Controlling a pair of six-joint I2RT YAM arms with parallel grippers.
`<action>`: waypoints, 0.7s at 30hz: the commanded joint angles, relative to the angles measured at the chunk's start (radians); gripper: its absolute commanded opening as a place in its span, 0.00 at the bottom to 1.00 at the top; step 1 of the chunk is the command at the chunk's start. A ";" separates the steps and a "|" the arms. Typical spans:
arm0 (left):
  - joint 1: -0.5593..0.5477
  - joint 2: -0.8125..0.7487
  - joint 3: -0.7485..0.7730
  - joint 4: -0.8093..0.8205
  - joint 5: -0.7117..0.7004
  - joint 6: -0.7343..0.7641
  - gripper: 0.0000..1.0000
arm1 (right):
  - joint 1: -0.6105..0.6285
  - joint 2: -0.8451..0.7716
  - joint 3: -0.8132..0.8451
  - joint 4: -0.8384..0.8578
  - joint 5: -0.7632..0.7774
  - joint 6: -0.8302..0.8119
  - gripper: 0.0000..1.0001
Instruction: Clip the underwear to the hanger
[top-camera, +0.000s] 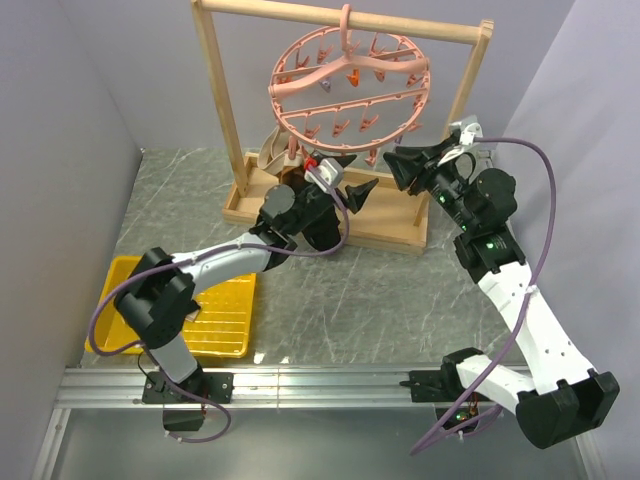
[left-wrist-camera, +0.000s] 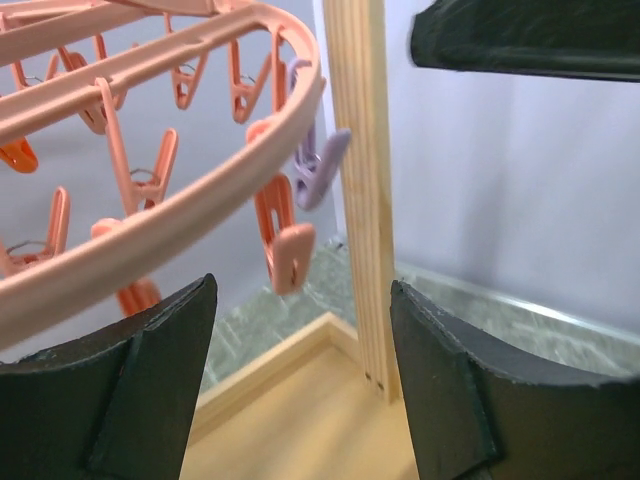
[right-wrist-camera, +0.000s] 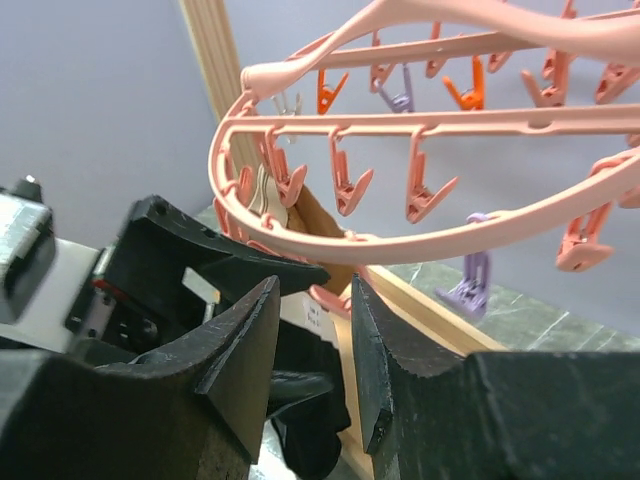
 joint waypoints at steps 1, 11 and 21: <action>-0.012 0.058 0.082 0.134 -0.060 -0.008 0.75 | -0.019 0.002 0.061 0.004 0.006 0.037 0.42; -0.029 0.198 0.177 0.191 -0.141 -0.031 0.70 | -0.052 0.008 0.078 -0.013 -0.063 0.027 0.42; -0.029 0.159 0.147 0.220 -0.111 -0.010 0.46 | -0.062 0.031 0.050 -0.027 -0.125 0.003 0.41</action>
